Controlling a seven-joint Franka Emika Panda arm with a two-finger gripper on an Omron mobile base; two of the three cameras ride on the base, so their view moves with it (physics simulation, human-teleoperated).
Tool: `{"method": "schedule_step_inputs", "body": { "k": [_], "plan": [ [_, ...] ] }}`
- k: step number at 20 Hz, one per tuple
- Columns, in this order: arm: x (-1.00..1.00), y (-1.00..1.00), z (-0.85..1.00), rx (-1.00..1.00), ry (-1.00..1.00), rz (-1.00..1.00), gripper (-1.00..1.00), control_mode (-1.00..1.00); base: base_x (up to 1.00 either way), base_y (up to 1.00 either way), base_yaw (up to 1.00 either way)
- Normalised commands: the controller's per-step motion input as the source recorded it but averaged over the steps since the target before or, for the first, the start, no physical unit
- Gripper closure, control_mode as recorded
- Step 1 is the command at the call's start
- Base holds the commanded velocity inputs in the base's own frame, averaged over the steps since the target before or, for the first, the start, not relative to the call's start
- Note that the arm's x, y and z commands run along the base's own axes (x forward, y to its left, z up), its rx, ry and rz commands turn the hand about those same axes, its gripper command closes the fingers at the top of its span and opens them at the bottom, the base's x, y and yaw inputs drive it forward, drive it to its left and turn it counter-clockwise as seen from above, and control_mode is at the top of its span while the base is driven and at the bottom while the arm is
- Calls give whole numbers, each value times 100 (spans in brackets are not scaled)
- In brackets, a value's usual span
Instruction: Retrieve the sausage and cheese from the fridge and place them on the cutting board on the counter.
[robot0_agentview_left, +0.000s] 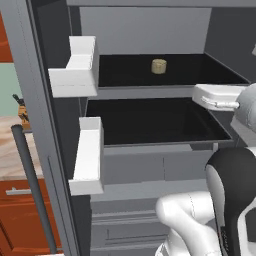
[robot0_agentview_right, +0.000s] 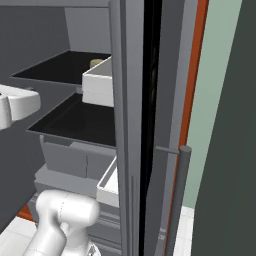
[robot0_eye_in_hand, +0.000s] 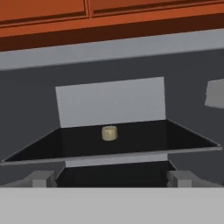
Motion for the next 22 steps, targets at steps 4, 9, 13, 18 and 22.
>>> {"method": "schedule_step_inputs", "body": {
  "k": [4,9,13,18,22],
  "plan": [
    [34,1,3,1,37,0,-100,-100,0,0,0],
    [25,-1,3,2,35,0,-100,-100,0,0,0],
    [11,0,-2,0,12,0,-100,-100,0,0,0],
    [31,0,-52,0,-4,0,-100,-100,0,0,0],
    [45,-23,-26,1,4,3,-100,-100,0,0,0]
  ]
}}
